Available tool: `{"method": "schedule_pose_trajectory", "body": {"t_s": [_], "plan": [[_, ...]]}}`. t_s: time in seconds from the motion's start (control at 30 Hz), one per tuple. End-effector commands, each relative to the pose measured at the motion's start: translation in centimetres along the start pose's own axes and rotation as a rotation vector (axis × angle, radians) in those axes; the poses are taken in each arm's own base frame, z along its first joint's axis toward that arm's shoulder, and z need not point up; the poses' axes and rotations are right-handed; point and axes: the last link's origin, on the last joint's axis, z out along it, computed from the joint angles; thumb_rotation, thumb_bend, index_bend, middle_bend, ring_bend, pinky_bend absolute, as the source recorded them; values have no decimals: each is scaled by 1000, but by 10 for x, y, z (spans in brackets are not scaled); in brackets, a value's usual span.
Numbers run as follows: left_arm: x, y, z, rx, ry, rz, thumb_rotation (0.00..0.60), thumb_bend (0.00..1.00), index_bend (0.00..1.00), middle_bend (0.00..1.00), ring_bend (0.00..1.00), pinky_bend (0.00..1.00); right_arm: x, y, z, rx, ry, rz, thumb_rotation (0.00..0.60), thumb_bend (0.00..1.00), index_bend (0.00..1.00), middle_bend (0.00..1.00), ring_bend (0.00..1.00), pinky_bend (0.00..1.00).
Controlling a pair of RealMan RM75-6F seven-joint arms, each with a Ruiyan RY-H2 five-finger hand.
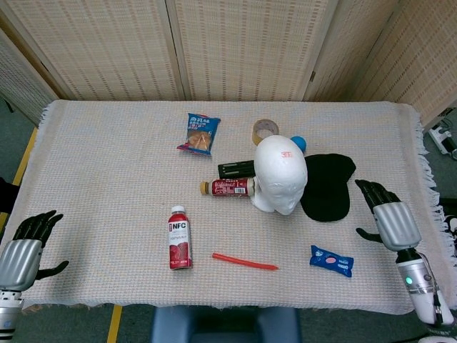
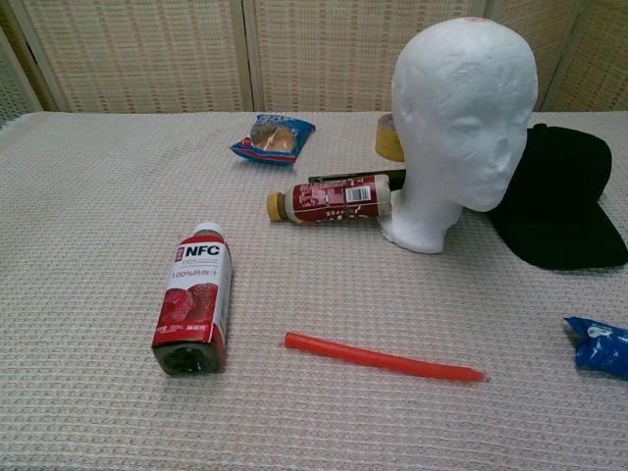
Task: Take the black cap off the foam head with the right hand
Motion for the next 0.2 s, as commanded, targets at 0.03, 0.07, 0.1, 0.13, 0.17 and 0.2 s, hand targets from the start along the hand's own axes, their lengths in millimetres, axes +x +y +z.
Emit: {"method": "schedule_pose_trajectory", "body": {"t_s": [0.03,0.07,0.1,0.13,0.17,0.2], "plan": [[0,0,0,3,27,6,600,14,158,143,128,153,14,6,-36,-56,48,19,600,26,71,183,183,351],[-1,0,0,5,40,6,600,13,158,143,128,153,16,7,-44,-68,59,30,600,31,87,189,189,356],[-1,0,0,7,48,5,600,13,158,143,128,153,17,8,-50,-77,70,41,600,37,102,191,191,358],[-2,1,-1,8,55,4,600,13,158,143,128,153,17,9,-56,-88,78,50,600,42,114,191,191,359],[-3,1,-1,9,59,4,600,13,158,143,128,153,17,10,-63,-104,81,59,600,47,119,191,191,359],[-3,2,-2,7,62,5,600,14,158,143,128,152,18,11,-67,-115,82,65,600,50,119,192,191,359]]}}
